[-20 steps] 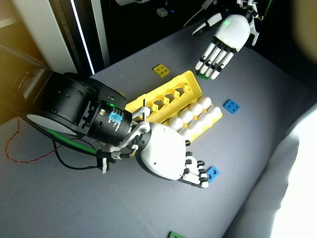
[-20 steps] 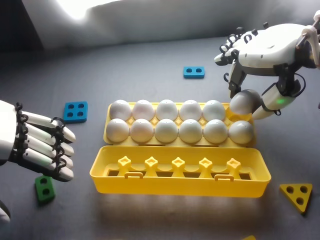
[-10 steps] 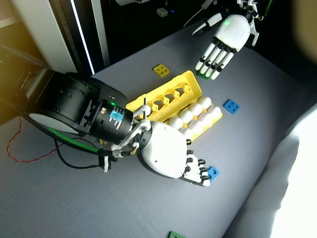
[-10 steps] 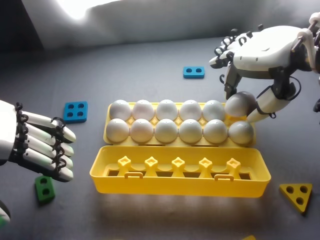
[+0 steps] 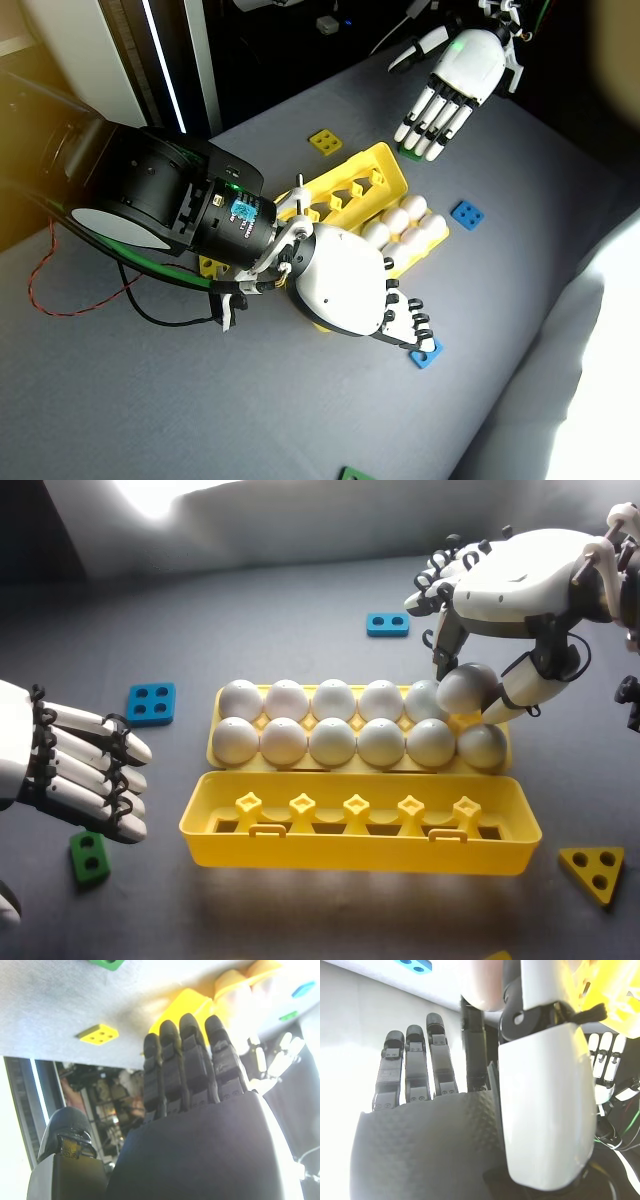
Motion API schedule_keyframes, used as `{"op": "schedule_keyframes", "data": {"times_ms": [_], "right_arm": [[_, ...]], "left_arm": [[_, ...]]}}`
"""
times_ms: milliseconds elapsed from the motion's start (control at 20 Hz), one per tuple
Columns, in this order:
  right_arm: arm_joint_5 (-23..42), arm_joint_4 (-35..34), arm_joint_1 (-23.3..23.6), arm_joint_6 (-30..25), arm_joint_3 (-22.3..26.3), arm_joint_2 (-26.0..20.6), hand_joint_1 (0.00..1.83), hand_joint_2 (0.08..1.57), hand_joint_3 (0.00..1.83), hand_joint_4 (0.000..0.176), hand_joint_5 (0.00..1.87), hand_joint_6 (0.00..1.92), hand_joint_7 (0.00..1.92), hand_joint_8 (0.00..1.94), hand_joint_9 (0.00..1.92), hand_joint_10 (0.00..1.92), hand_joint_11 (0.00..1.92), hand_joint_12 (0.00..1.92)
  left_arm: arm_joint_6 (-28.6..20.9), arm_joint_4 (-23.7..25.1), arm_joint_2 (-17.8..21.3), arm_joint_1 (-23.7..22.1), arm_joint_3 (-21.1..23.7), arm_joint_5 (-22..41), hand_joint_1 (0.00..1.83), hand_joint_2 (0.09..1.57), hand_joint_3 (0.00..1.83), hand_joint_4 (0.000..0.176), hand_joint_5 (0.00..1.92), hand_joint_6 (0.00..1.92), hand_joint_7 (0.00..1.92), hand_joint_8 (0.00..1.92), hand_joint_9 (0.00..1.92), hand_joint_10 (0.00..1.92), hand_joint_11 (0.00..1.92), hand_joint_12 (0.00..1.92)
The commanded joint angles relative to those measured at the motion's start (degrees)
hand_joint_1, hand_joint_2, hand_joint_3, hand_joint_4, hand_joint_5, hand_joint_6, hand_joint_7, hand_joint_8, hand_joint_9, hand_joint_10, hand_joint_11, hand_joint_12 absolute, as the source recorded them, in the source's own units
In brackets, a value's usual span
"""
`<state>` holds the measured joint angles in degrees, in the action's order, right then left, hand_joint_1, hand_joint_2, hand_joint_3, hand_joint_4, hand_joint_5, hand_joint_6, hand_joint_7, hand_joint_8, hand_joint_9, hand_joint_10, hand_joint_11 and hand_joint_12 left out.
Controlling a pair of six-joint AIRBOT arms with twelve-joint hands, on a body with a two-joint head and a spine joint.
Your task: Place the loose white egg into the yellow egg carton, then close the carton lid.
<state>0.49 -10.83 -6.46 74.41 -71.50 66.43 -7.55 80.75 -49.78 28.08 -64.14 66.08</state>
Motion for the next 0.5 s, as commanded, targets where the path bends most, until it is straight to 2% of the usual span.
{"op": "schedule_keyframes", "data": {"times_ms": [0, 100, 150, 200, 250, 300, 350, 400, 450], "right_arm": [[5.5, 0.0, 0.3, 0.3, 0.2, -0.7, 1.10, 1.06, 0.00, 0.068, 1.11, 0.78, 0.20, 0.00, 0.08, 0.00, 0.00, 0.00], [5.5, 0.0, 0.2, 0.5, 0.2, -0.8, 1.10, 1.05, 0.00, 0.071, 1.11, 0.77, 0.21, 0.00, 0.10, 0.00, 0.00, 0.00], [5.5, 0.0, 0.1, 0.5, 0.2, -0.8, 1.09, 1.05, 0.00, 0.093, 1.11, 0.77, 0.22, 0.00, 0.10, 0.01, 0.00, 0.00], [5.5, 0.0, 0.1, 0.5, 0.2, -0.9, 1.10, 1.05, 0.00, 0.083, 1.12, 0.76, 0.22, 0.00, 0.11, 0.01, 0.00, 0.00], [5.5, 0.0, 0.0, 0.5, 0.2, -0.9, 1.10, 1.05, 0.00, 0.055, 1.11, 0.77, 0.21, 0.00, 0.08, 0.00, 0.00, 0.00], [5.5, 0.0, 0.0, 0.6, 0.2, -0.9, 1.10, 1.05, 0.00, 0.079, 1.11, 0.77, 0.21, 0.00, 0.08, 0.00, 0.00, 0.00], [5.6, 0.0, -0.1, 0.6, 0.2, -0.9, 1.09, 1.06, 0.00, 0.094, 1.10, 0.79, 0.21, 0.00, 0.10, 0.00, 0.00, 0.00], [5.6, 0.0, -0.1, 0.6, 0.2, -1.0, 1.04, 1.08, 0.01, 0.160, 1.03, 0.90, 0.16, 0.00, 0.04, 0.00, 0.00, 0.00], [5.6, 0.0, -0.3, 0.6, 0.2, -1.1, 1.03, 1.08, 0.01, 0.173, 1.01, 0.92, 0.13, 0.00, 0.01, 0.00, 0.00, 0.00]], "left_arm": [[-0.2, -3.9, 0.8, -0.2, -0.1, 3.1, 0.00, 1.13, 0.00, 0.000, 0.35, 0.00, 0.37, 0.01, 0.28, 0.00, 0.00, 0.36], [-0.2, -3.9, 0.8, -0.2, -0.1, 3.1, 0.00, 1.12, 0.00, 0.000, 0.35, 0.00, 0.37, 0.00, 0.29, 0.01, 0.00, 0.38], [-0.2, -3.9, 0.8, -0.2, -0.1, 3.1, 0.00, 1.12, 0.00, 0.000, 0.35, 0.00, 0.38, 0.00, 0.29, 0.01, 0.00, 0.39], [-0.2, -3.9, 0.8, -0.2, -0.1, 3.1, 0.00, 1.13, 0.00, 0.000, 0.35, 0.00, 0.38, 0.00, 0.29, 0.00, 0.00, 0.37], [-0.2, -3.9, 0.8, -0.2, -0.1, 3.1, 0.00, 1.13, 0.00, 0.000, 0.36, 0.00, 0.38, 0.00, 0.29, 0.00, 0.00, 0.36], [-0.2, -3.9, 0.8, -0.2, -0.1, 3.1, 0.00, 1.13, 0.00, 0.000, 0.36, 0.00, 0.38, 0.00, 0.29, 0.00, 0.00, 0.34], [-0.2, -3.9, 0.8, -0.2, -0.1, 3.1, 0.00, 1.13, 0.00, 0.000, 0.36, 0.00, 0.39, 0.00, 0.29, 0.00, 0.00, 0.36], [-0.2, -3.9, 0.8, -0.2, -0.1, 3.1, 0.00, 1.13, 0.00, 0.000, 0.36, 0.00, 0.40, 0.00, 0.31, 0.01, 0.00, 0.39], [-0.2, -3.9, 0.8, -0.2, -0.1, 3.1, 0.00, 1.13, 0.00, 0.000, 0.36, 0.00, 0.39, 0.00, 0.31, 0.00, 0.00, 0.40]]}}
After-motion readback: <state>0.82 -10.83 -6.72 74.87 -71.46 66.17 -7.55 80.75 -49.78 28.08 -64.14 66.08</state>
